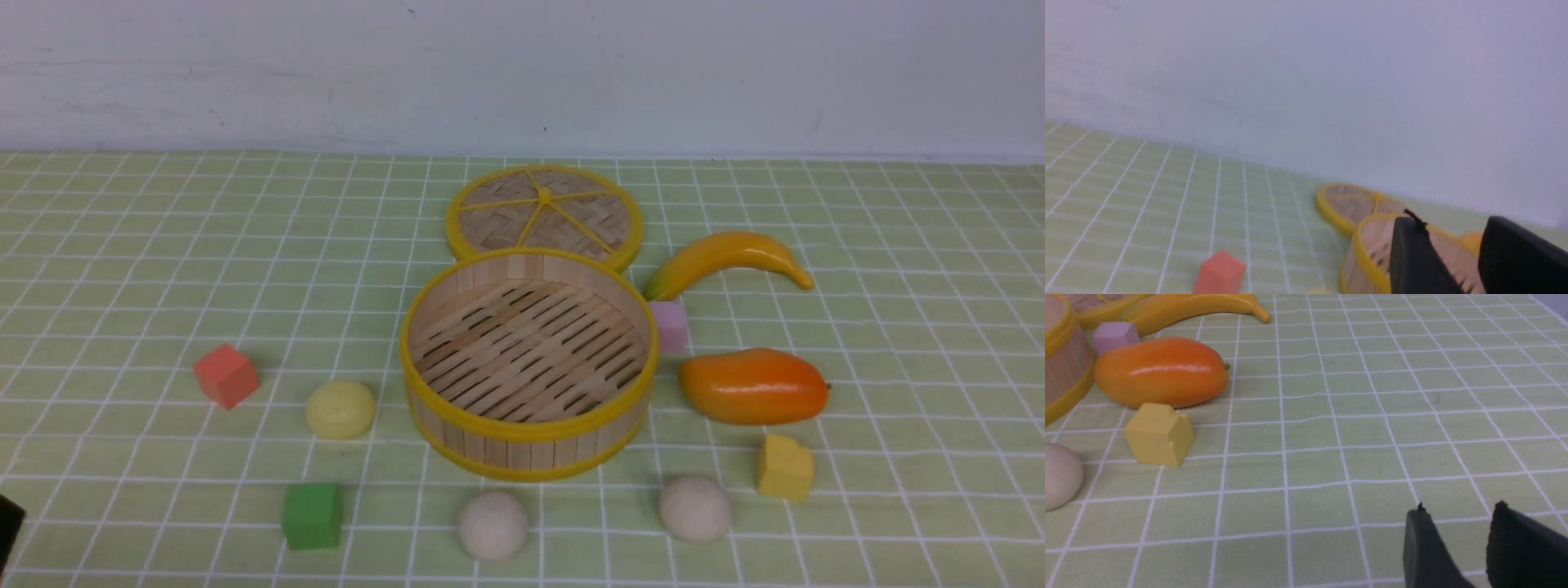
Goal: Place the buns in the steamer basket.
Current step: Use the left arm to grab a steamed stuffed bun
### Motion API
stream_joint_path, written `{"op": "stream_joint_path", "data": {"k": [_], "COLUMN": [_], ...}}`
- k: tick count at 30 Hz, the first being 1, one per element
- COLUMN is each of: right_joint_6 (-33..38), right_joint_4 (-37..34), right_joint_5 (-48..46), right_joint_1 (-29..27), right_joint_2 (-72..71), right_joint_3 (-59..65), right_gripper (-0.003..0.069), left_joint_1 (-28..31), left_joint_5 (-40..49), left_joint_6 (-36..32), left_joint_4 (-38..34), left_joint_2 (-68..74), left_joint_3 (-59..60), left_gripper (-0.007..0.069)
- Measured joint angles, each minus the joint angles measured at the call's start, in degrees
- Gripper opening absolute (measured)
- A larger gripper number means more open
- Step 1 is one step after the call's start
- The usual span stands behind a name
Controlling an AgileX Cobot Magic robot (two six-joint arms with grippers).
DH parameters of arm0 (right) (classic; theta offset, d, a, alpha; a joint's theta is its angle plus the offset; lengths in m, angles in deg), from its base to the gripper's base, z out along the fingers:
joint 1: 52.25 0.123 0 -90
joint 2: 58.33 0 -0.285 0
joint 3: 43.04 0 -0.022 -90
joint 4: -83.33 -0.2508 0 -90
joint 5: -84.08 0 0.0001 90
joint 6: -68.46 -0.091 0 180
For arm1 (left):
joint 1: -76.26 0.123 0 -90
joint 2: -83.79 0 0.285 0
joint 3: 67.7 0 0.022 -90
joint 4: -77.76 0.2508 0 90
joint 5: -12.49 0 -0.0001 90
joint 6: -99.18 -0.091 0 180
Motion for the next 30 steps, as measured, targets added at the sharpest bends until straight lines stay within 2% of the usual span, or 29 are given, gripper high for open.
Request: {"op": "stream_joint_path", "data": {"k": [2,3,6,8,9,10,11,15,16,17,19,25,30], "right_joint_6": [0.00,0.00,0.00,0.00,0.00,0.00,0.00,0.00,0.00,0.00,0.00,0.00,0.00], "right_joint_4": [0.00,0.00,0.00,0.00,0.00,0.00,0.00,0.00,0.00,0.00,0.00,0.00,0.00], "right_joint_5": [0.00,0.00,0.00,0.00,0.00,0.00,0.00,0.00,0.00,0.00,0.00,0.00,0.00], "right_joint_1": [0.00,0.00,0.00,0.00,0.00,0.00,0.00,0.00,0.00,0.00,0.00,0.00,0.00], "right_joint_2": [0.00,0.00,0.00,0.00,0.00,0.00,0.00,0.00,0.00,0.00,0.00,0.00,0.00], "right_joint_3": [0.00,0.00,0.00,0.00,0.00,0.00,0.00,0.00,0.00,0.00,0.00,0.00,0.00], "right_gripper": [0.0241,0.0241,0.0241,0.0241,0.0241,0.0241,0.0241,0.0241,0.0241,0.0241,0.0241,0.0241,0.0241], "left_joint_1": [0.00,0.00,0.00,0.00,0.00,0.00,0.00,0.00,0.00,0.00,0.00,0.00,0.00], "left_joint_5": [-6.53,-6.53,-4.97,0.45,0.45,5.14,5.76,25.28,29.64,29.64,38.73,39.80,39.66], "left_joint_6": [2.74,2.74,4.96,5.53,5.53,5.78,5.88,6.73,6.73,6.73,6.73,6.78,6.90], "left_joint_4": [-1.43,-1.43,-1.40,-0.93,-0.93,-0.93,-0.93,-0.93,-0.93,-0.93,-0.93,-0.93,-4.35], "left_joint_2": [0.00,0.00,0.00,1.27,1.53,4.90,4.90,17.76,20.94,21.57,30.05,41.94,54.75], "left_joint_3": [-0.26,-0.41,-4.86,-14.21,-14.21,-21.53,-22.38,-40.12,-42.83,-43.29,-47.44,-48.59,-48.95], "left_gripper": [0.0238,0.0238,0.0238,0.0238,0.0238,0.0238,0.0238,0.0238,0.0238,0.0238,0.0238,0.0238,0.0238]}}
